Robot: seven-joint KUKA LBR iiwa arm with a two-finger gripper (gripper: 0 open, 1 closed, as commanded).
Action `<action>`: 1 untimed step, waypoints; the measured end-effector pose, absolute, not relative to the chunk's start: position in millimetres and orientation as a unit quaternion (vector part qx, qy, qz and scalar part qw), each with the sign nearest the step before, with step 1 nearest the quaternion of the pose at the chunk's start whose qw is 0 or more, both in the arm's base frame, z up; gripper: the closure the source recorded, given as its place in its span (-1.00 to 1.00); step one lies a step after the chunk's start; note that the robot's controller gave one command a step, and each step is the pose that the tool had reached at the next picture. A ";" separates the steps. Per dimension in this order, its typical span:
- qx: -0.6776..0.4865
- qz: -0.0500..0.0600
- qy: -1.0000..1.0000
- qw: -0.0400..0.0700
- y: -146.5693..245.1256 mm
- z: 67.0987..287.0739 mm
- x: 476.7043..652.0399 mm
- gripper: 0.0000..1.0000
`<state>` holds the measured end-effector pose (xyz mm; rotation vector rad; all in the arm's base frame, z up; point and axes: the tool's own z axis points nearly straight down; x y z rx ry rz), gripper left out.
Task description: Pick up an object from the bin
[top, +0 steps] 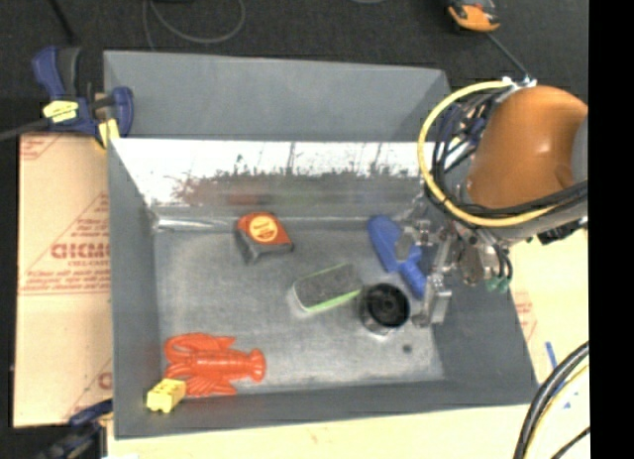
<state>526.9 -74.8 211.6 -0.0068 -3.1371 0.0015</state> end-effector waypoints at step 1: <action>-0.001 0.001 -1.000 -0.002 -74.5 216.2 528.3 -1.00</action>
Offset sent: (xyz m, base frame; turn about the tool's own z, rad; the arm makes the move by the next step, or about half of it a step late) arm 0.0414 0.0237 -0.0387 -0.1255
